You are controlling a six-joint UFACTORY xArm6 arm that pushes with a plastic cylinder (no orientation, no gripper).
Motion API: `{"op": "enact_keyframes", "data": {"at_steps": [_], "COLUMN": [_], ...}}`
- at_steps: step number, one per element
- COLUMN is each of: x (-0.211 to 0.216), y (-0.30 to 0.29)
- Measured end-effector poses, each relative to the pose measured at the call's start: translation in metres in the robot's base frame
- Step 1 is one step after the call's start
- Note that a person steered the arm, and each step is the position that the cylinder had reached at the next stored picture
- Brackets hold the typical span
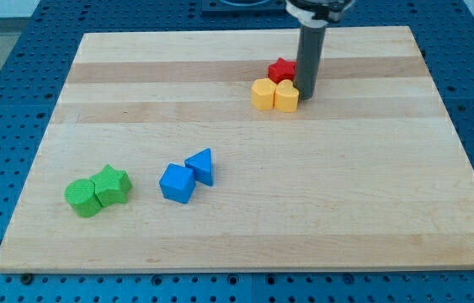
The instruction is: Move the yellow hexagon closer to the yellow heart
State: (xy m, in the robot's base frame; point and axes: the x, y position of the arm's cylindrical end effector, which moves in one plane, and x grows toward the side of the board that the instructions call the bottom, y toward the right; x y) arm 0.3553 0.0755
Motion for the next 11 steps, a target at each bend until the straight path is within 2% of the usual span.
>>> {"op": "enact_keyframes", "data": {"at_steps": [3, 6, 7, 10, 11], "x": [0.012, -0.031, -0.033, -0.029, -0.01], "y": [-0.072, -0.082, -0.096, -0.139, -0.139]}}
